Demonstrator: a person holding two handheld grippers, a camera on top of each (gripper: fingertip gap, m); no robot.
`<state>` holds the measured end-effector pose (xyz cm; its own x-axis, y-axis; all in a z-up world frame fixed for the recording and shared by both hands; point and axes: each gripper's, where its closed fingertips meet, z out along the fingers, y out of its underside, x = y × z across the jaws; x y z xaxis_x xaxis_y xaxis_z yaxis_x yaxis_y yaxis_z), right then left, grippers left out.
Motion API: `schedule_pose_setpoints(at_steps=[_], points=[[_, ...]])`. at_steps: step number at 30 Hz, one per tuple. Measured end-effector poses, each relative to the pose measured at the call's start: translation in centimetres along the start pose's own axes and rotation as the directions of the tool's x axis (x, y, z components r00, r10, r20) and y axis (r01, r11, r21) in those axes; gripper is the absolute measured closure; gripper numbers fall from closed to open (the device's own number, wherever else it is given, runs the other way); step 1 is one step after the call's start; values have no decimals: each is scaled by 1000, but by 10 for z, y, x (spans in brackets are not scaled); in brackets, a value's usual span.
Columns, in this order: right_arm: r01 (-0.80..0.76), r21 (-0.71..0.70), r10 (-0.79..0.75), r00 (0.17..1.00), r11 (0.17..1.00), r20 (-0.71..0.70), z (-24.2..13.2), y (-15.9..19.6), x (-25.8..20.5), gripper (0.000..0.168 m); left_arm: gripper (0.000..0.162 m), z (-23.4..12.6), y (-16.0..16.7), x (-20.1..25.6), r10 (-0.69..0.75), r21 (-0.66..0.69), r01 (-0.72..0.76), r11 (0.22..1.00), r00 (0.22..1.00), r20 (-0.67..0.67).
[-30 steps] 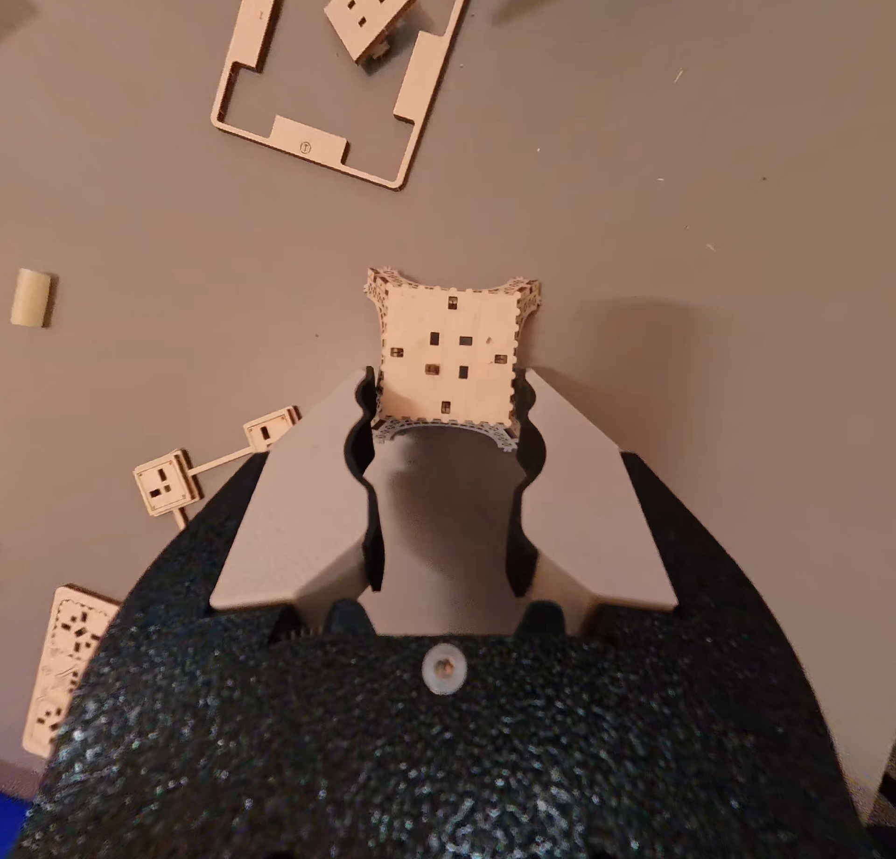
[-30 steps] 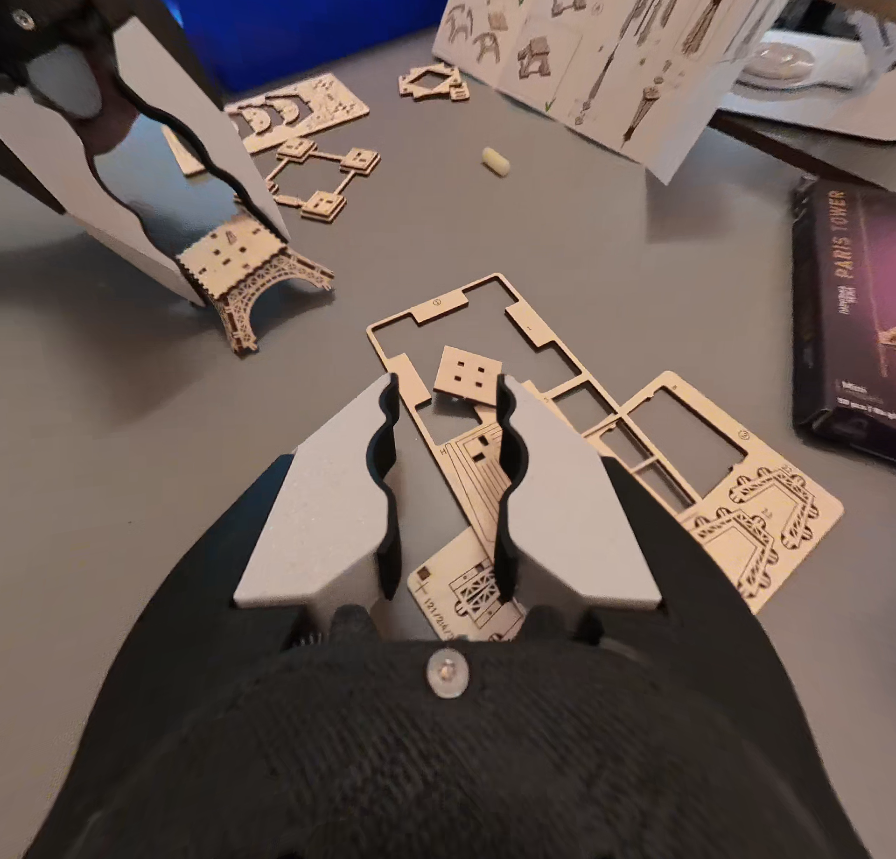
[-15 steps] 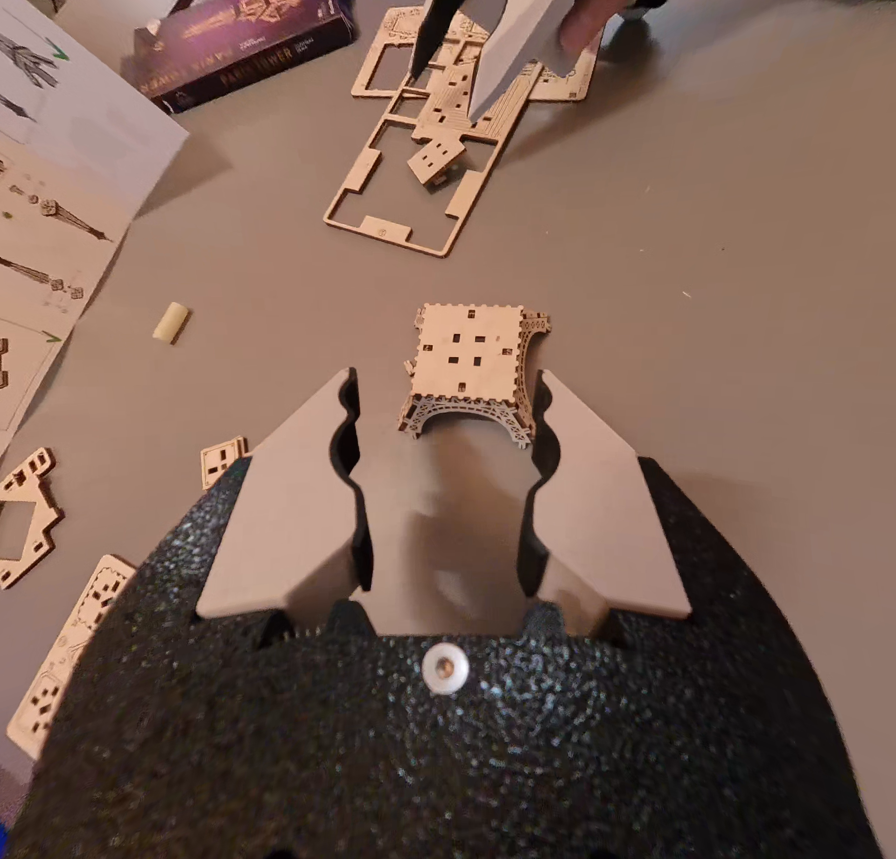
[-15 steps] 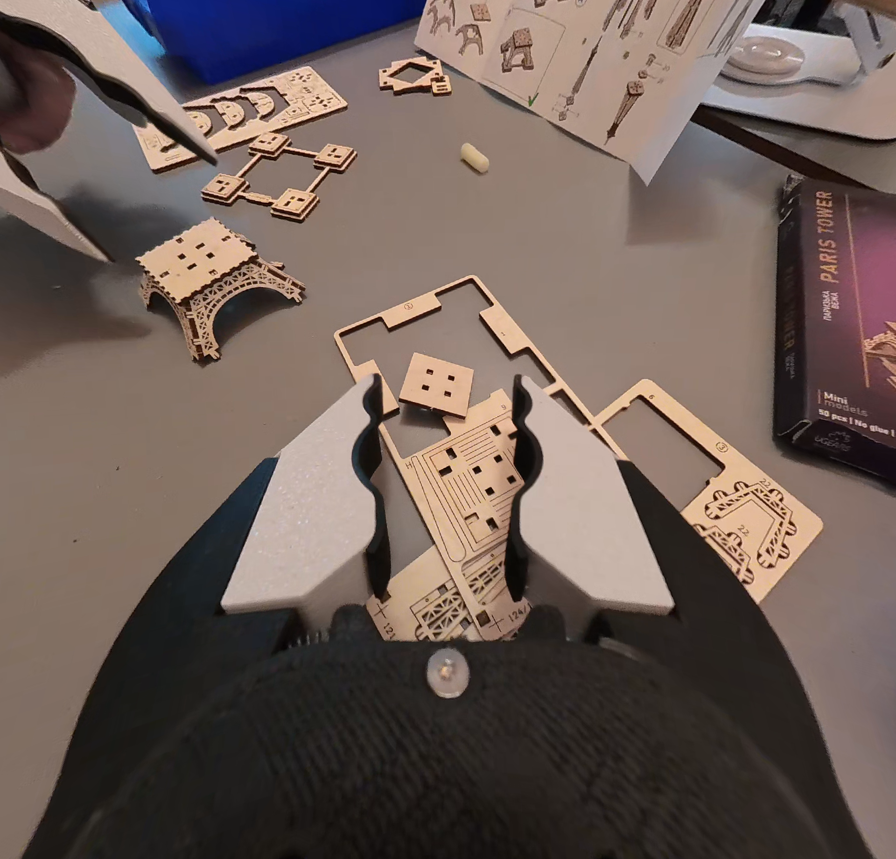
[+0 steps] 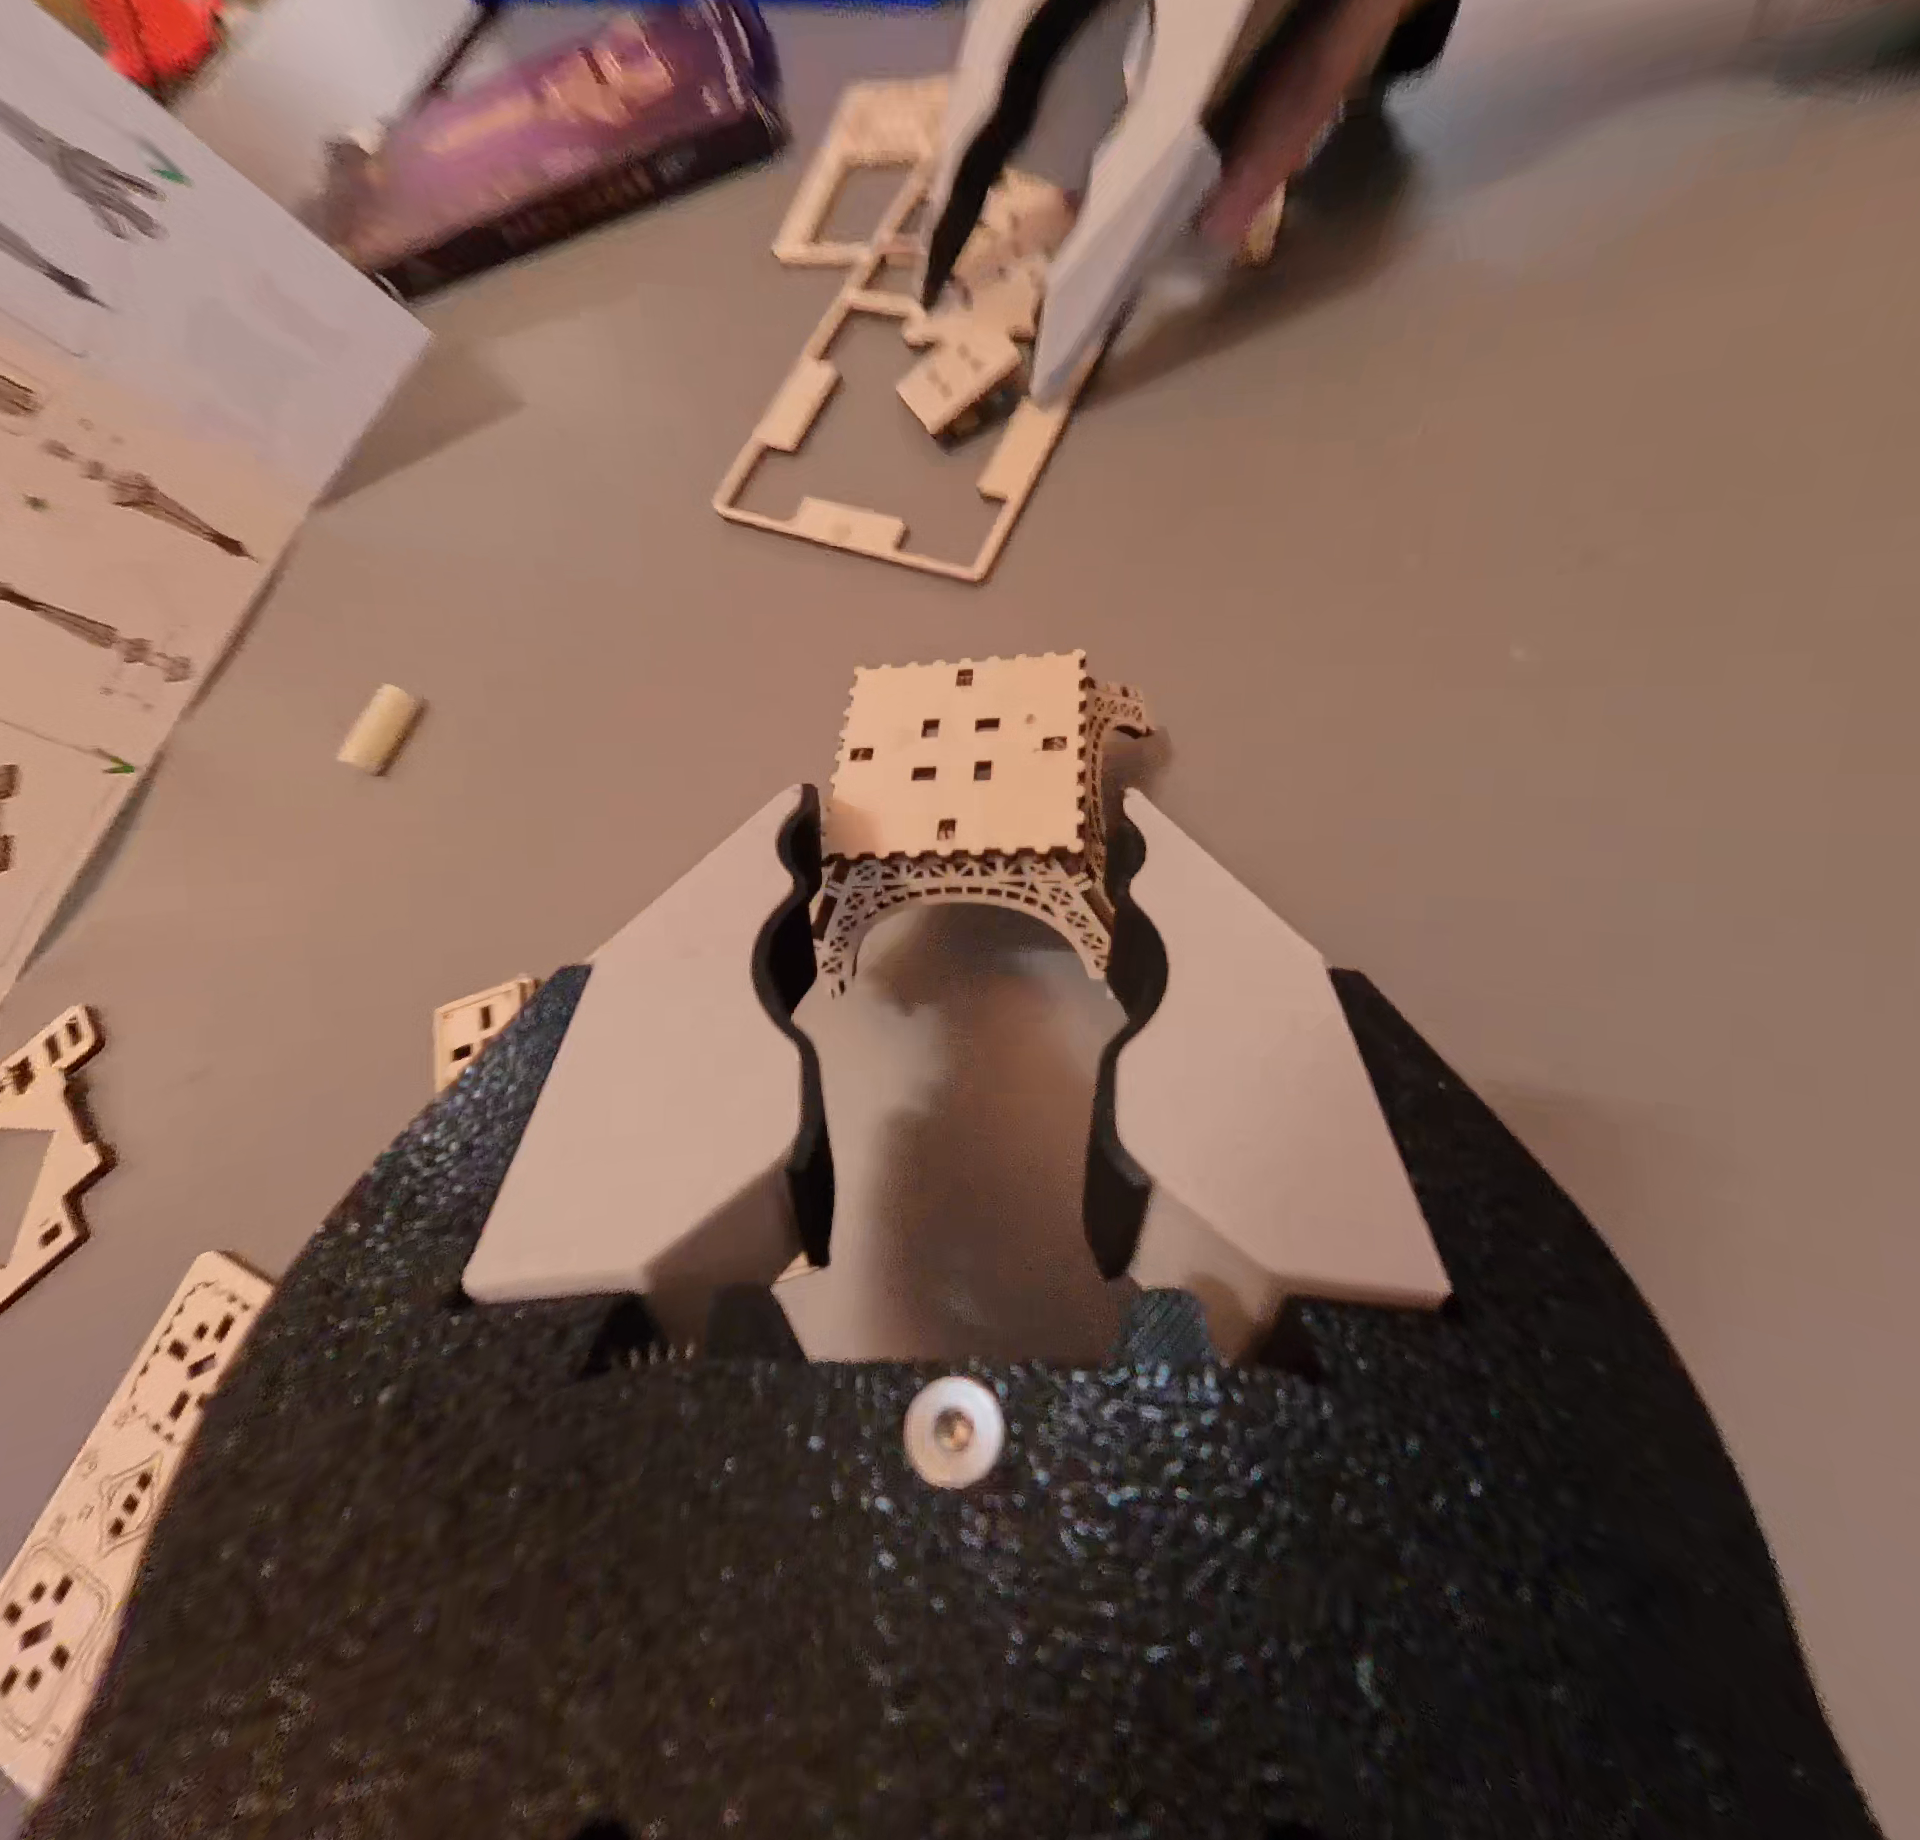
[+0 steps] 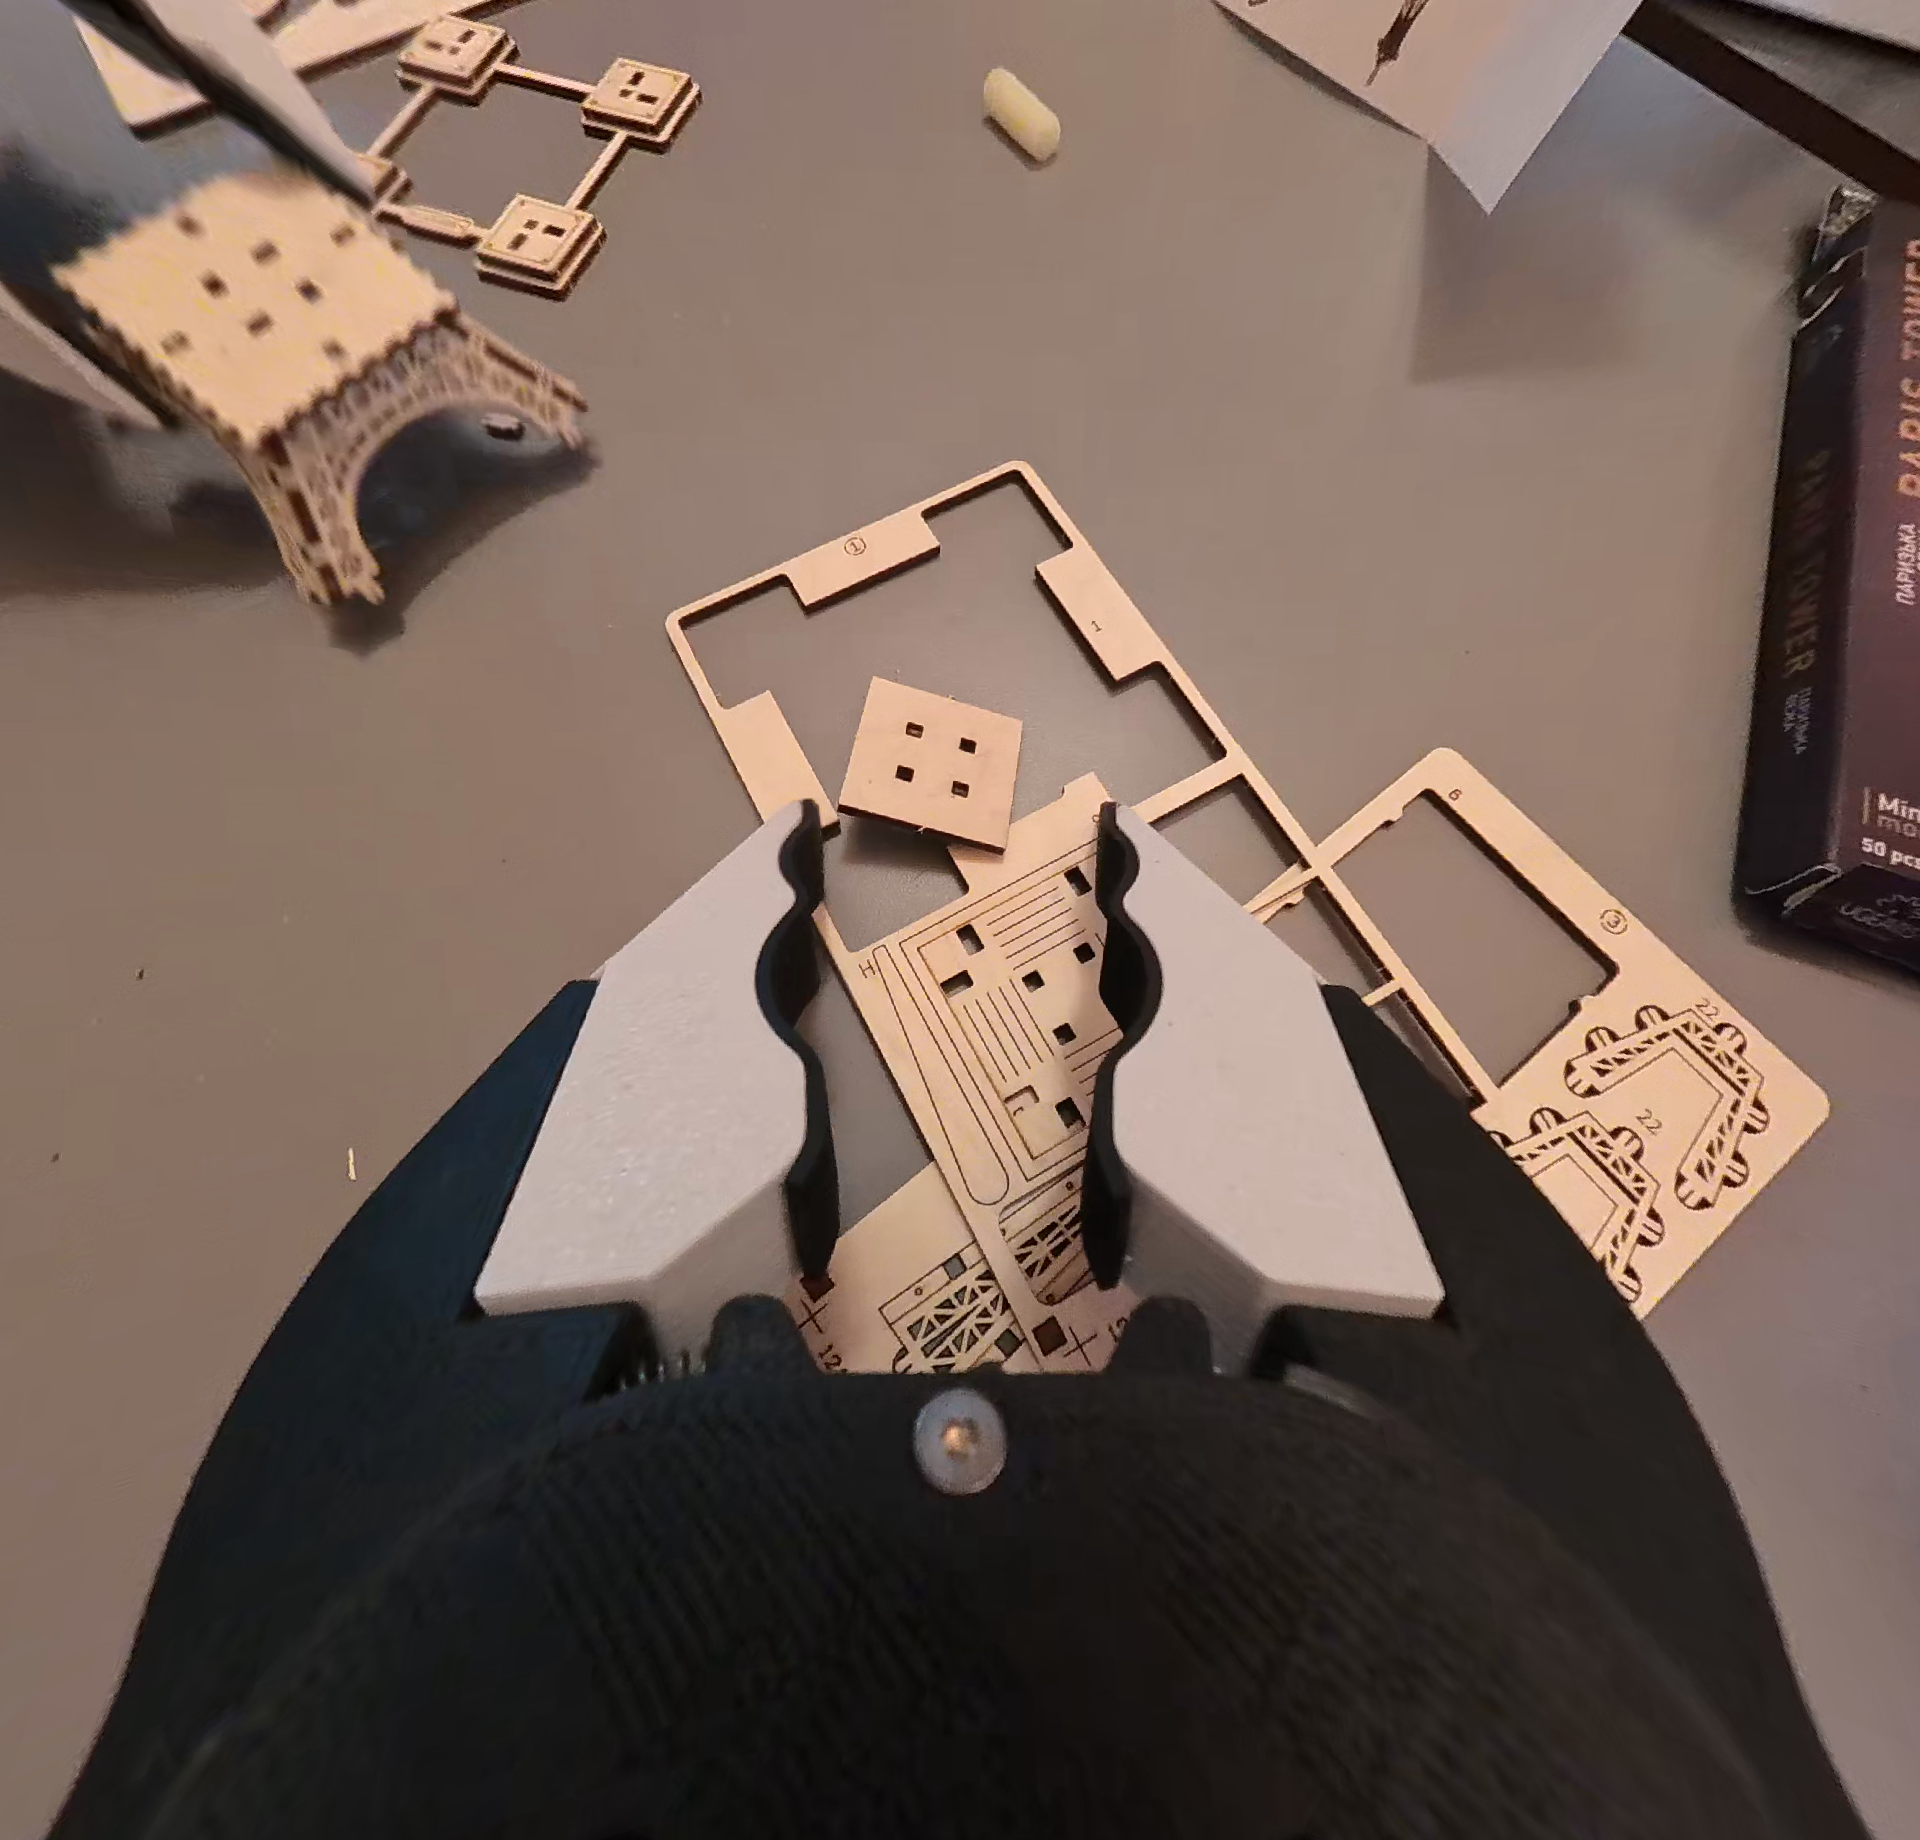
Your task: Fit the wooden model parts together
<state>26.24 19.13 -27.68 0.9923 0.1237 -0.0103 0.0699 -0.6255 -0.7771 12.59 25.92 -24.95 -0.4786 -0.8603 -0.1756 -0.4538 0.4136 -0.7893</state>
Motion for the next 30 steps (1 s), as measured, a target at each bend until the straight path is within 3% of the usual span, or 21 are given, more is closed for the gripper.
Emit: schedule_pose_setpoints(at_steps=[7,11,14,17,24,25,30], points=[[-137,94,125,985,986,123,-5,-17,-11,128,110,-69,-26,-60,-198,284,145,948,966,168],[-145,48,140,985,988,98,1,-11,-8,126,110,-76,-38,-70,-289,370,222,902,948,136],[-106,35,104,993,994,48,2,-9,-7,127,111,-47,-43,-63,-229,291,190,938,967,108],[-75,20,75,997,997,6,5,-7,-4,128,110,-8,-31,-59,-112,102,99,990,985,131],[-62,14,63,998,998,-11,5,-6,-3,131,110,42,-1,-54,-57,-155,71,985,994,91],[-64,15,65,998,998,-6,5,-6,-2,138,110,44,0,-53,-56,-151,69,986,995,85],[-104,58,100,993,993,69,0,-11,-5,139,104,35,-16,-57,-117,3,117,993,989,92]])
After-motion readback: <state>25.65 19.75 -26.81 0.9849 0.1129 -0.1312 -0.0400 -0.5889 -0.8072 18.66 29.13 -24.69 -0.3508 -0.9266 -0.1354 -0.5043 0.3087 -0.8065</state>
